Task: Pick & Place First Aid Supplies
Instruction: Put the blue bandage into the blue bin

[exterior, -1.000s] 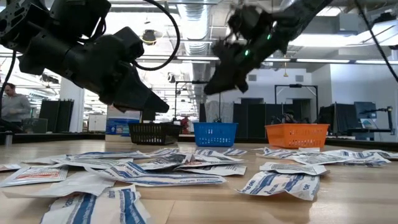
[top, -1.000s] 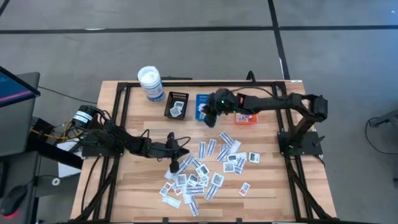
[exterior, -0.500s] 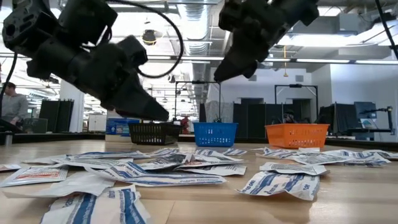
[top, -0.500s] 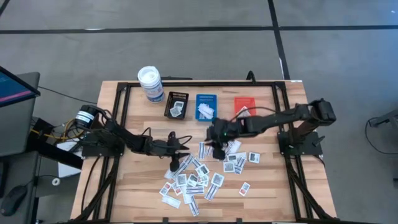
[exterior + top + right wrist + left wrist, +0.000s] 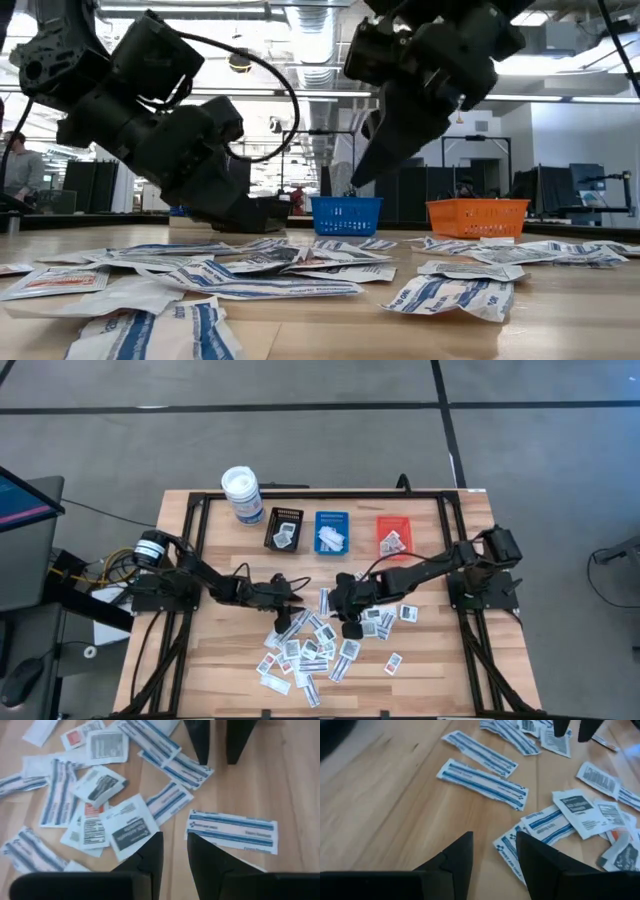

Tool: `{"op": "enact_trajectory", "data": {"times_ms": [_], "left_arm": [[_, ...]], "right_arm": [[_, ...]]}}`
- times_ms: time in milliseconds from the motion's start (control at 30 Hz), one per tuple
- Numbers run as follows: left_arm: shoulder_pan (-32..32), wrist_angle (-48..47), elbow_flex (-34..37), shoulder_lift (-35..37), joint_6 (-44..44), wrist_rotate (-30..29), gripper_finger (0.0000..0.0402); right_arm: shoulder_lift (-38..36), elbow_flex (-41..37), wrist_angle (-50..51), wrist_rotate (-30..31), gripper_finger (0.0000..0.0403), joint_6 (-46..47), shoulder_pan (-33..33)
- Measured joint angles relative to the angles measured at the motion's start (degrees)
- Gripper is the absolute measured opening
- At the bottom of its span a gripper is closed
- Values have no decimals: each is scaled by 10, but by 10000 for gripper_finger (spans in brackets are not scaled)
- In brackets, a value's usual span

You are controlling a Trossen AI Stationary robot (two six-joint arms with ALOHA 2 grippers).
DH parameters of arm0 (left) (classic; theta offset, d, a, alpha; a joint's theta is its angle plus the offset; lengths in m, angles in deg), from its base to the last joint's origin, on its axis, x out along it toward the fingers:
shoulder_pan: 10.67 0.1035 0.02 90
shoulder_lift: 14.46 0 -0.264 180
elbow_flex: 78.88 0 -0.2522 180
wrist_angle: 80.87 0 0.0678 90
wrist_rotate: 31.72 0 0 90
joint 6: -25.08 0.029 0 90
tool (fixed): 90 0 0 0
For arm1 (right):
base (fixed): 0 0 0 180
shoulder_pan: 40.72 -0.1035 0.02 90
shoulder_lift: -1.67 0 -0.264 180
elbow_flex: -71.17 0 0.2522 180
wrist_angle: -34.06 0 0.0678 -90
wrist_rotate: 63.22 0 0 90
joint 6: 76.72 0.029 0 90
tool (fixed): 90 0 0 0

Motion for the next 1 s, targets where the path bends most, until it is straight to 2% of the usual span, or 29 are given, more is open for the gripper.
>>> {"op": "enact_trajectory", "data": {"times_ms": [333, 500, 767, 1000], "left_arm": [[0, 31, -1, -37, -10, 0, 150], [1, 40, 0, -39, -2, 25, 135], [1, 44, 0, -44, 2, 43, 87], [-1, 49, 0, -44, 15, 52, 10]], "right_arm": [[-5, 1, -23, 0, 81, 24, 11], [-5, 1, -30, 0, 81, 25, 11], [-5, 1, -37, 0, 81, 25, 10], [-5, 1, -42, 3, 81, 25, 11]]}}
